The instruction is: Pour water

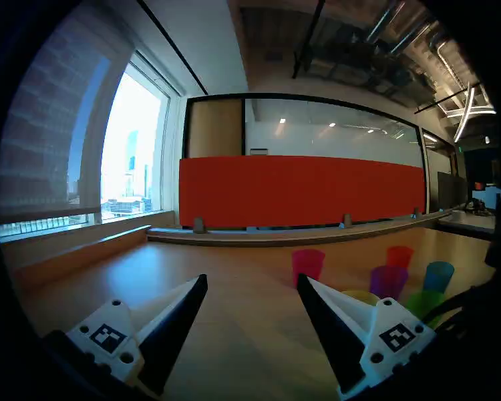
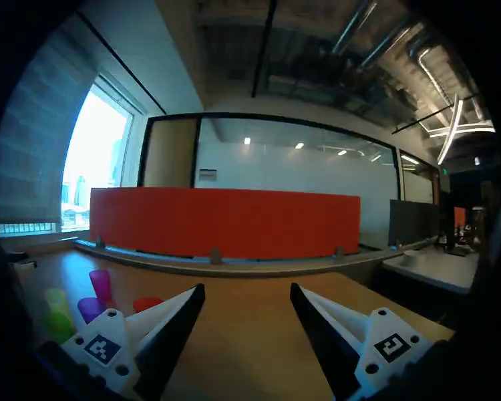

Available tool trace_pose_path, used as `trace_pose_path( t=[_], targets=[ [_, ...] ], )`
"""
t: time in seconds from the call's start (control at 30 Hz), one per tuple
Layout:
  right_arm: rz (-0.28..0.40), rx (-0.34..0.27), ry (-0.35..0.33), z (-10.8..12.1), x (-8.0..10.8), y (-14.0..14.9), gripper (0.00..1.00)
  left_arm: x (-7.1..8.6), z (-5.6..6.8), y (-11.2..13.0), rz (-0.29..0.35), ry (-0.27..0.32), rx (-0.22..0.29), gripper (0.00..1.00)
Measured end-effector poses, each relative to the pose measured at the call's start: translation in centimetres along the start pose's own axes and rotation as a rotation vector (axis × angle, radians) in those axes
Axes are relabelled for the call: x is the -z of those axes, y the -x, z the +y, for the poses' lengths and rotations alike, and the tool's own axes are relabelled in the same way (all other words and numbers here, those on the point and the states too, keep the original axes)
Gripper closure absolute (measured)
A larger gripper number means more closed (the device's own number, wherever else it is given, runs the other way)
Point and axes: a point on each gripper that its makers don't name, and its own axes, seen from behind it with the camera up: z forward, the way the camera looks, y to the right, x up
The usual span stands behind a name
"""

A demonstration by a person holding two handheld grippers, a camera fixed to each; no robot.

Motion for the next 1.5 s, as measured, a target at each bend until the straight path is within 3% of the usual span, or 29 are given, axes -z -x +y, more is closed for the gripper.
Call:
trace_pose_path(
  t=[0.57, 0.87, 1.5],
  targets=[
    [0.045, -0.030, -0.053, -0.6, -0.8, 2.8, 0.01, 0.0, 0.0, -0.1, 0.000, 0.000, 0.000, 0.00],
    [0.020, -0.045, -0.050, -0.3, -1.1, 5.5, 0.01, 0.0, 0.0, -0.1, 0.000, 0.000, 0.000, 0.00],
    [-0.002, -0.046, -0.042, 0.2, -1.6, 6.7, 0.01, 0.0, 0.0, 0.0, 0.000, 0.000, 0.000, 0.00]
  ],
)
